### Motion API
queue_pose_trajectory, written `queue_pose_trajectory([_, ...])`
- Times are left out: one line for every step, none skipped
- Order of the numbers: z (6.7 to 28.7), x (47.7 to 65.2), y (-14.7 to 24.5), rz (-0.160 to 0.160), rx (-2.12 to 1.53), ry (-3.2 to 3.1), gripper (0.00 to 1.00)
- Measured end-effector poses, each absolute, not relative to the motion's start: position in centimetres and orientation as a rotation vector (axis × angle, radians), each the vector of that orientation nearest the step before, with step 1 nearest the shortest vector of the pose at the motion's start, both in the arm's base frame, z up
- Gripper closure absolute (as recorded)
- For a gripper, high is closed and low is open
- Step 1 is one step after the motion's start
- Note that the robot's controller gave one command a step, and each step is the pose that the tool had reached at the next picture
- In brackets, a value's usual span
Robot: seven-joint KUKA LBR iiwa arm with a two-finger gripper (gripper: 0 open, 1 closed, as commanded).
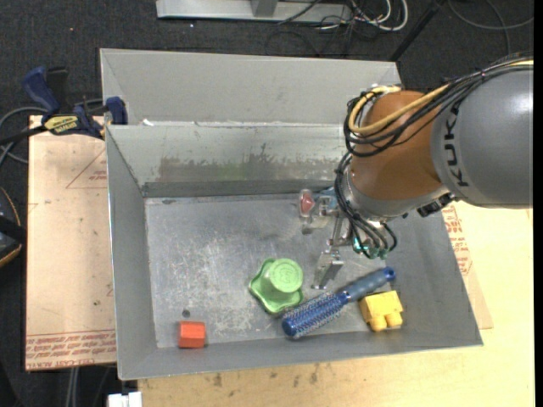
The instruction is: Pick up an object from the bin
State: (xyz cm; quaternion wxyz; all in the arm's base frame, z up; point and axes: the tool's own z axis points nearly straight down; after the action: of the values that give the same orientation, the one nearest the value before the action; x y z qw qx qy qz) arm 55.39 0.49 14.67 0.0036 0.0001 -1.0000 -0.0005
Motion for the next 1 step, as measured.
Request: queue_pose_trajectory([8.74, 50.82, 1.88, -0.004, 0.253, -3.177, 0.0])
